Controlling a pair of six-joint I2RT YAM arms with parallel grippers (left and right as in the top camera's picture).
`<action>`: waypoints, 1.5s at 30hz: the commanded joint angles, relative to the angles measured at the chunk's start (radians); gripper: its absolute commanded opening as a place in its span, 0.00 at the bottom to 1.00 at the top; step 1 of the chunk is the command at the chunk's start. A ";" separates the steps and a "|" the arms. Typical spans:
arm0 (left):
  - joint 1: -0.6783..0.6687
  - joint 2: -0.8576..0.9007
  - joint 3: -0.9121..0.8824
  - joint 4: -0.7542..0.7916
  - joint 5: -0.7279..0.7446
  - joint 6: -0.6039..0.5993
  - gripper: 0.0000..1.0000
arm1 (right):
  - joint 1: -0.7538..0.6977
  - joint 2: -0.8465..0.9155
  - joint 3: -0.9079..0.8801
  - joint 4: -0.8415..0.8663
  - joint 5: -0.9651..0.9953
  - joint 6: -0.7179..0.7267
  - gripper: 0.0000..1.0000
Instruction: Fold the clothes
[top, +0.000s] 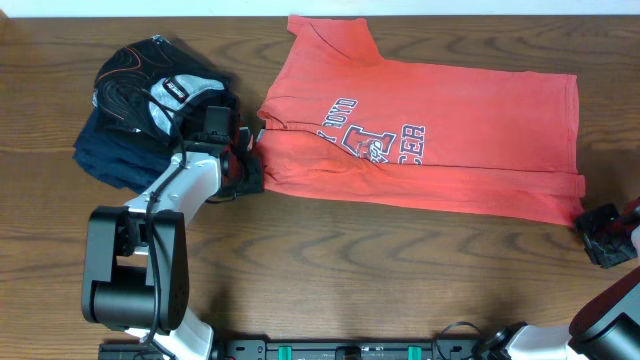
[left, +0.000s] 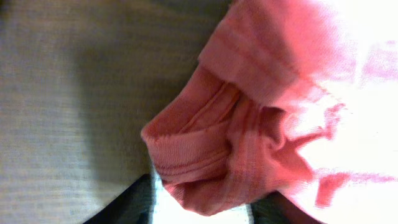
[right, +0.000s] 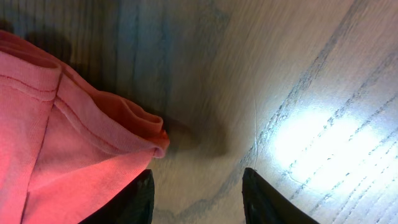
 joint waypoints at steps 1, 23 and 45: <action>0.003 0.017 -0.004 0.008 0.009 0.008 0.29 | -0.008 0.006 -0.008 -0.001 -0.005 0.011 0.44; 0.004 0.018 -0.004 -0.047 -0.024 0.008 0.06 | 0.000 0.036 -0.014 0.054 -0.036 0.023 0.30; 0.007 0.015 0.000 -0.055 -0.025 0.007 0.06 | -0.023 0.136 0.103 0.173 -0.139 -0.104 0.01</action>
